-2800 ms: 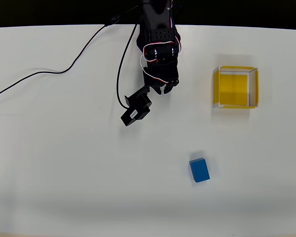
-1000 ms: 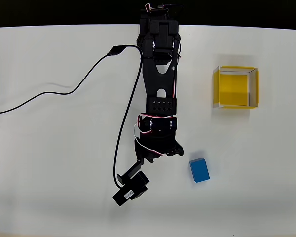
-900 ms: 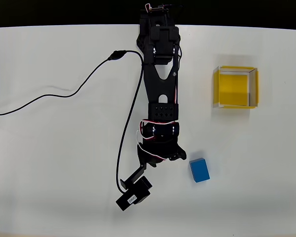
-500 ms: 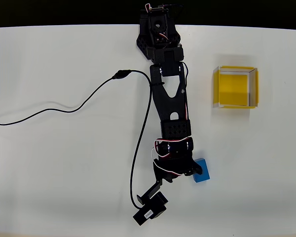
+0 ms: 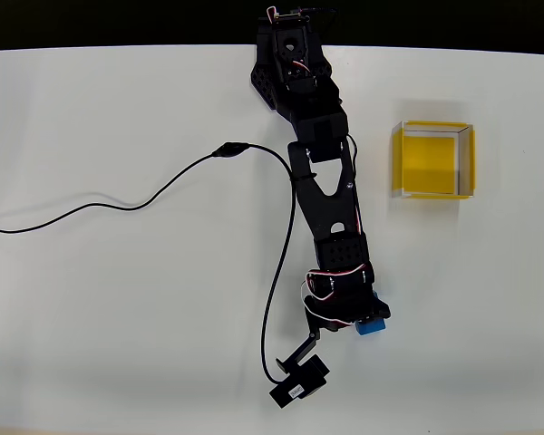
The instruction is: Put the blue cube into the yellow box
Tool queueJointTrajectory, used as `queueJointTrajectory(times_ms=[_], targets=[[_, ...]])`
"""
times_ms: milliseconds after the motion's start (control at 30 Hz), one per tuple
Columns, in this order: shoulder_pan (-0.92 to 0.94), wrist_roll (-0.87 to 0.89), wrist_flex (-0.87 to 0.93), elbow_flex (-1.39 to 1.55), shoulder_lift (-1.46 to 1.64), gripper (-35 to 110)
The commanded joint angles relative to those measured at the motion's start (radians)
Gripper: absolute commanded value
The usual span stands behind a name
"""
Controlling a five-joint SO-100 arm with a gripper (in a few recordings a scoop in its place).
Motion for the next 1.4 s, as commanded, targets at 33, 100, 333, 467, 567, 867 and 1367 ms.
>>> queueJointTrajectory(times_ms=[33, 100, 333, 467, 567, 867, 1367], targets=[[-0.028, 0.011, -0.025, -0.123, 0.038, 46], [-0.031, 0.021, -0.034, -0.123, 0.025, 46], [-0.052, 0.067, -0.041, -0.121, -0.002, 43], [-0.064, 0.100, -0.026, -0.120, -0.005, 42], [-0.072, 0.106, -0.015, -0.117, -0.005, 41], [-0.071, 0.098, 0.003, -0.107, -0.011, 26], [-0.058, 0.037, -0.028, -0.034, 0.104, 11]])
